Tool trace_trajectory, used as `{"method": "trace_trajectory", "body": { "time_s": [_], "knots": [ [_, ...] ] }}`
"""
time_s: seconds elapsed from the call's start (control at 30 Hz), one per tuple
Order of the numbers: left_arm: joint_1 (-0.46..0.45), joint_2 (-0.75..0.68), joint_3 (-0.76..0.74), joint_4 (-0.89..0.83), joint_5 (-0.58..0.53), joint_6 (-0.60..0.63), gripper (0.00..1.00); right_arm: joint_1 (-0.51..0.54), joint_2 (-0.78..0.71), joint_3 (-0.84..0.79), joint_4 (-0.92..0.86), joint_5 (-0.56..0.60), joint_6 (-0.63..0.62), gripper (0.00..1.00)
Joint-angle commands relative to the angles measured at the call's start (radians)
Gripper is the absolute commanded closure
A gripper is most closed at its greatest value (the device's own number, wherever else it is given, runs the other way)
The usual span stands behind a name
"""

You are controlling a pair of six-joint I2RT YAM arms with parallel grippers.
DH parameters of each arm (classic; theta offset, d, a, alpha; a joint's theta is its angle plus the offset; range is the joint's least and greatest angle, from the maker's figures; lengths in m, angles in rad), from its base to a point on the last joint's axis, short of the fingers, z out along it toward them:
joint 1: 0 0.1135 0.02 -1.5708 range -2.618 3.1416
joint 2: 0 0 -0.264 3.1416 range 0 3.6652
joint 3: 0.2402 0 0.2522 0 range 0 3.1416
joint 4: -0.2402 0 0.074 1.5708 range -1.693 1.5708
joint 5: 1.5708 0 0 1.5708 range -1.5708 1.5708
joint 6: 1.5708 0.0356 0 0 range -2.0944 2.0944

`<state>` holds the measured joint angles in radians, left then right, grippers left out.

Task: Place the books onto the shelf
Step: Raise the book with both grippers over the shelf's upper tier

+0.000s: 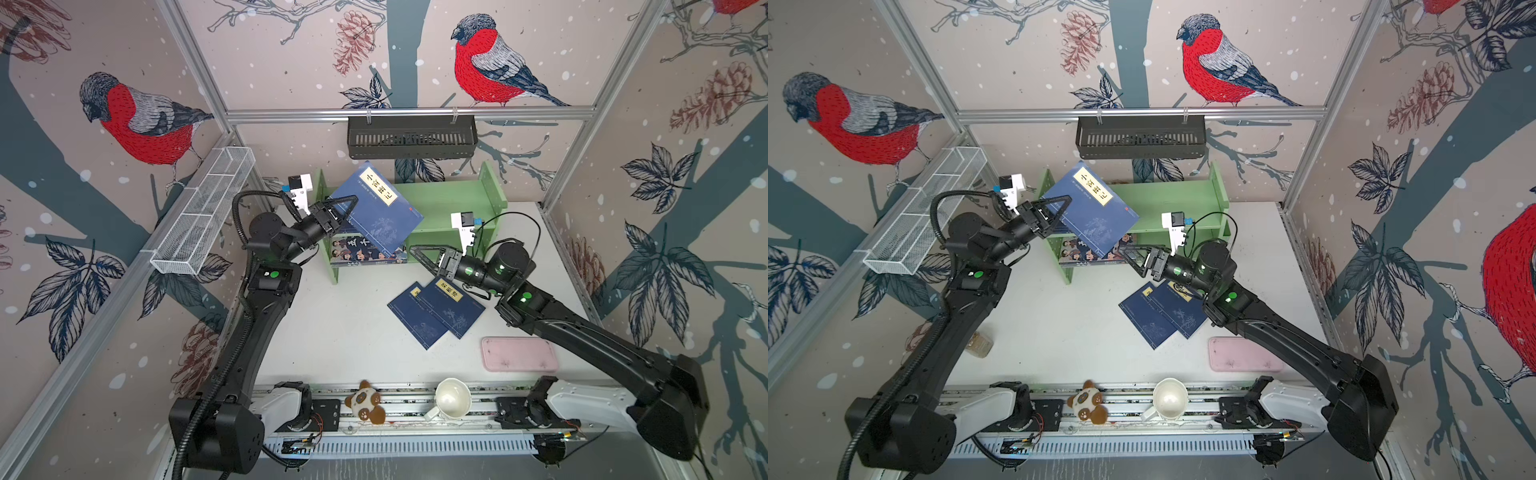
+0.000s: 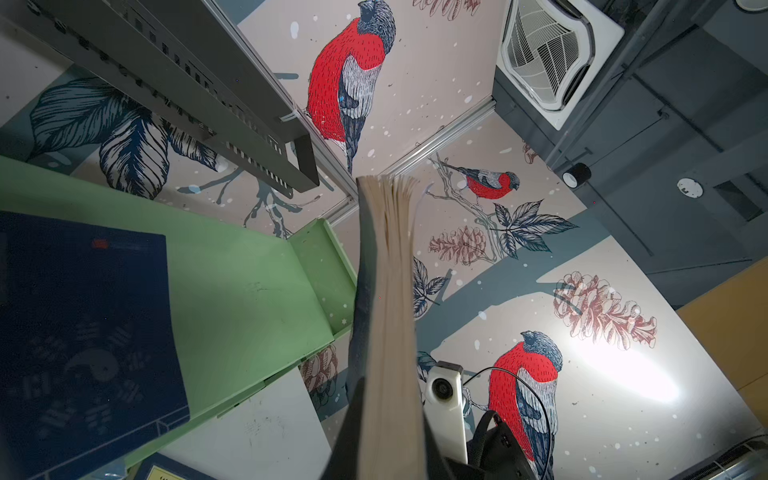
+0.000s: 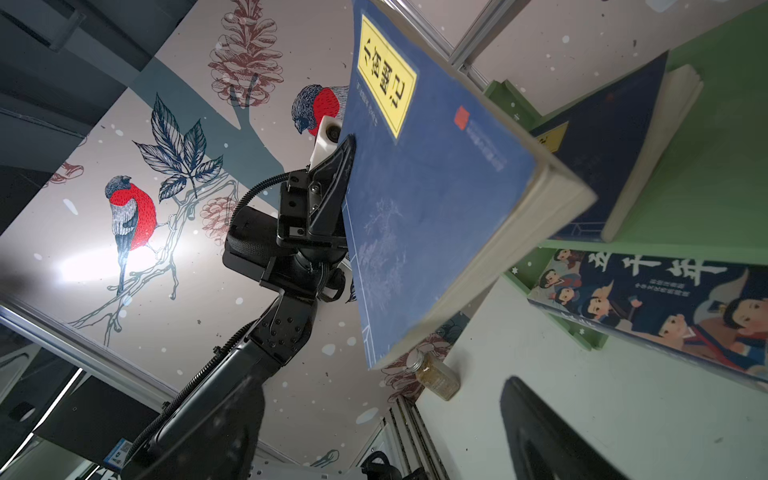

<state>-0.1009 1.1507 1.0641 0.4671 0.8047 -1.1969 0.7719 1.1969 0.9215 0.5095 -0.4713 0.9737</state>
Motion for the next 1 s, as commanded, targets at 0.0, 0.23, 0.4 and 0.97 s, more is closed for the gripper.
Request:
{"method": "trace_trajectory", "body": {
  "time_s": [0.0,0.23,0.4,0.97],
  "knots": [
    [0.002,-0.008,-0.002,0.107,-0.015,-0.010,1.00,0.018,0.044,0.019,0.118,0.002,0.035,0.11],
    [0.001,-0.017,-0.025,0.165,-0.015,-0.063,1.00,0.025,0.124,0.057,0.182,0.006,0.050,0.11],
    [0.001,-0.029,-0.040,0.176,-0.019,-0.081,1.00,0.026,0.193,0.085,0.274,-0.007,0.089,0.17],
    [-0.005,-0.051,-0.085,0.165,-0.025,-0.092,1.00,0.019,0.249,0.157,0.265,-0.034,0.066,0.74]
  ]
}}
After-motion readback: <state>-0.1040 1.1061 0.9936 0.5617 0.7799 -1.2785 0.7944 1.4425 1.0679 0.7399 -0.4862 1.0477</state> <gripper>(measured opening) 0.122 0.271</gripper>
